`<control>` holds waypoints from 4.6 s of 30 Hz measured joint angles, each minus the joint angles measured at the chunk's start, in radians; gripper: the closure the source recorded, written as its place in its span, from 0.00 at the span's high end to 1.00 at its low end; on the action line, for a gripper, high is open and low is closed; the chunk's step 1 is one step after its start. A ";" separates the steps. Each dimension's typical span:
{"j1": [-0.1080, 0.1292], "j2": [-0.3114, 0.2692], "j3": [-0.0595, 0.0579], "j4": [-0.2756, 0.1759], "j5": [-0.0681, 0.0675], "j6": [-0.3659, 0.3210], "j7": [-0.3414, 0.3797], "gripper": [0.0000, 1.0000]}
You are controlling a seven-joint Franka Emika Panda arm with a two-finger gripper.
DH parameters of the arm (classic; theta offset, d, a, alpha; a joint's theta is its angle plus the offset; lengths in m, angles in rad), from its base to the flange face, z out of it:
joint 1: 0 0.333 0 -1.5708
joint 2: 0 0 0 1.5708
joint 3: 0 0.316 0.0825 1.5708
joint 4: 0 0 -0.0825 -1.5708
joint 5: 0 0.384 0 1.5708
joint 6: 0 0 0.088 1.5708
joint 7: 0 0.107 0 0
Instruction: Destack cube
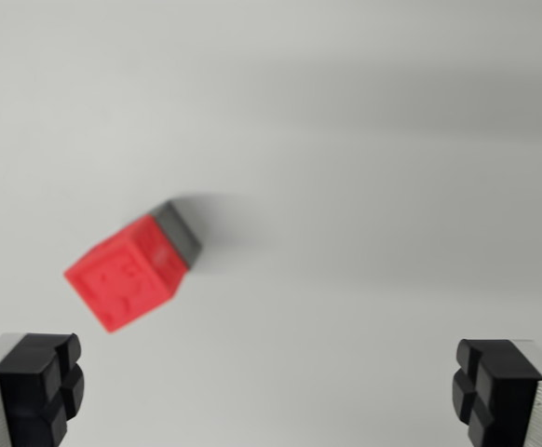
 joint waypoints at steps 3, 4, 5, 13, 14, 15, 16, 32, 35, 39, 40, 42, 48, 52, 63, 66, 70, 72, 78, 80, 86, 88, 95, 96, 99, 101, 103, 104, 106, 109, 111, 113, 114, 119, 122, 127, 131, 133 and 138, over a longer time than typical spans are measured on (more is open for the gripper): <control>0.000 0.000 0.000 0.000 0.000 0.000 0.000 1.00; 0.000 0.000 0.000 0.000 0.000 0.000 0.000 1.00; 0.000 0.000 0.000 0.000 0.000 0.000 0.000 1.00; 0.000 0.000 0.000 0.000 0.000 0.000 0.000 1.00; 0.000 0.000 0.000 -0.001 0.000 0.000 -0.001 1.00; 0.001 0.000 0.000 -0.002 0.000 0.000 -0.002 1.00; 0.001 0.000 0.001 -0.004 0.000 0.001 -0.004 1.00; 0.018 -0.010 0.017 -0.070 -0.003 0.052 -0.061 1.00; 0.023 -0.013 0.022 -0.089 -0.005 0.068 -0.078 1.00; 0.031 -0.017 0.029 -0.115 -0.008 0.089 -0.101 1.00; 0.033 -0.018 0.031 -0.122 -0.008 0.095 -0.109 1.00; 0.038 -0.019 0.035 -0.137 -0.010 0.109 -0.123 1.00; 0.051 -0.020 0.048 -0.178 -0.016 0.146 -0.163 1.00; 0.062 -0.021 0.058 -0.209 -0.021 0.177 -0.195 1.00; 0.092 -0.014 0.087 -0.282 -0.037 0.255 -0.274 1.00; 0.102 -0.007 0.096 -0.303 -0.043 0.280 -0.298 1.00; 0.112 0.004 0.104 -0.319 -0.049 0.308 -0.312 1.00; 0.113 0.019 0.103 -0.323 -0.052 0.328 -0.312 1.00; 0.113 0.077 0.099 -0.329 -0.061 0.387 -0.312 1.00; 0.113 0.094 0.098 -0.332 -0.064 0.407 -0.310 1.00; 0.114 0.142 0.096 -0.336 -0.074 0.460 -0.305 1.00; 0.115 0.160 0.094 -0.336 -0.077 0.477 -0.303 1.00; 0.118 0.209 0.089 -0.335 -0.086 0.525 -0.296 1.00; 0.119 0.216 0.088 -0.335 -0.087 0.533 -0.295 1.00; 0.122 0.235 0.085 -0.334 -0.091 0.550 -0.293 1.00; 0.123 0.244 0.083 -0.333 -0.093 0.557 -0.292 1.00; 0.124 0.253 0.082 -0.332 -0.094 0.566 -0.292 1.00; 0.125 0.258 0.081 -0.331 -0.094 0.570 -0.291 1.00; 0.126 0.263 0.079 -0.330 -0.094 0.575 -0.291 1.00; 0.128 0.272 0.077 -0.329 -0.095 0.583 -0.291 1.00; 0.129 0.274 0.077 -0.328 -0.095 0.585 -0.291 1.00; 0.130 0.276 0.076 -0.328 -0.095 0.586 -0.291 0.00; 0.130 0.276 0.075 -0.328 -0.095 0.587 -0.291 0.00; 0.131 0.276 0.075 -0.328 -0.095 0.587 -0.291 0.00; 0.131 0.276 0.075 -0.328 -0.095 0.587 -0.291 0.00; 0.131 0.276 0.075 -0.328 -0.095 0.587 -0.291 0.00; 0.131 0.276 0.074 -0.327 -0.095 0.587 -0.291 0.00; 0.131 0.276 0.074 -0.327 -0.095 0.587 -0.291 0.00; 0.131 0.276 0.074 -0.327 -0.095 0.587 -0.291 0.00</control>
